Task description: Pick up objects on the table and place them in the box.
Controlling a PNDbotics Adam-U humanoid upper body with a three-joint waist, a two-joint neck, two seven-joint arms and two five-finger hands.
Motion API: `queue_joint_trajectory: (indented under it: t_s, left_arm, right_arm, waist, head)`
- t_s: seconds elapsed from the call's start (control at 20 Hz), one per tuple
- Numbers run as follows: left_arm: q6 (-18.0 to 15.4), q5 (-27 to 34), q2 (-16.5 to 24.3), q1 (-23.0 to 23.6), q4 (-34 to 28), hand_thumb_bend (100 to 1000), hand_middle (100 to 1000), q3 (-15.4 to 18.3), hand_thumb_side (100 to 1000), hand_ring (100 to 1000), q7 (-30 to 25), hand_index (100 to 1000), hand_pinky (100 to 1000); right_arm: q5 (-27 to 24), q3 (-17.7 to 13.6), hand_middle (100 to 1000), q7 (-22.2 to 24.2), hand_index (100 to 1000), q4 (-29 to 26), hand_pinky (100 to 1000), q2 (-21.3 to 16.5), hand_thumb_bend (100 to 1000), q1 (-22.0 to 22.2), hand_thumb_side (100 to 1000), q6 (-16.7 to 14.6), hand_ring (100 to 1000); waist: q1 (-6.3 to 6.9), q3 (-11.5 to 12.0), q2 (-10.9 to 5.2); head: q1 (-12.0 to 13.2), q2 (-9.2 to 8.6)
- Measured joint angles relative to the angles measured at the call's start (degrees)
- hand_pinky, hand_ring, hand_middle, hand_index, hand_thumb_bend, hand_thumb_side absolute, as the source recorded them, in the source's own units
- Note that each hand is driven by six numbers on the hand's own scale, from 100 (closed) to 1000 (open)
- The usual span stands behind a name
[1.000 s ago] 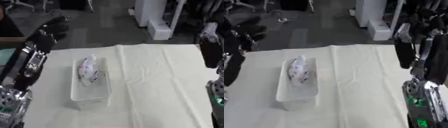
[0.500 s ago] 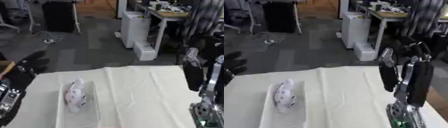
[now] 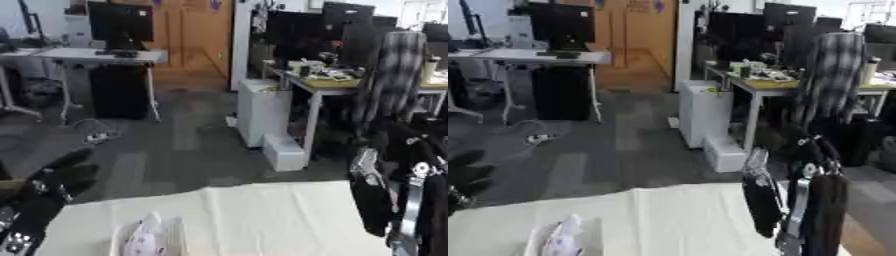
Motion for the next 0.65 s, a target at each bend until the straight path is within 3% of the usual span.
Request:
queue_joint_trajectory:
  t_s: [0.3,0.65]
  left_arm:
    - [-0.04,0.6,-0.86,-0.35,0.31,151,909,-0.34,858,897,0.03,849,879]
    - [-0.17,1.01,-1.31,-0.32,0.33,155,910,-0.35,857,900,0.23,849,877]
  right_arm:
    - [1.72,1.06,611,0.49,745,-0.01,323,1.75,100,0.82,761,-1.82,475]
    - [2.05,1.1,608,0.13,744,-0.02,314,2.12,100,1.27,761,-2.24,469]
  waist:
    - [0.3,-0.3,-1.85]
    - [0.3,-0.08,-1.88]
  head:
    - [0.98,0.03]
    - [0.91,0.83]
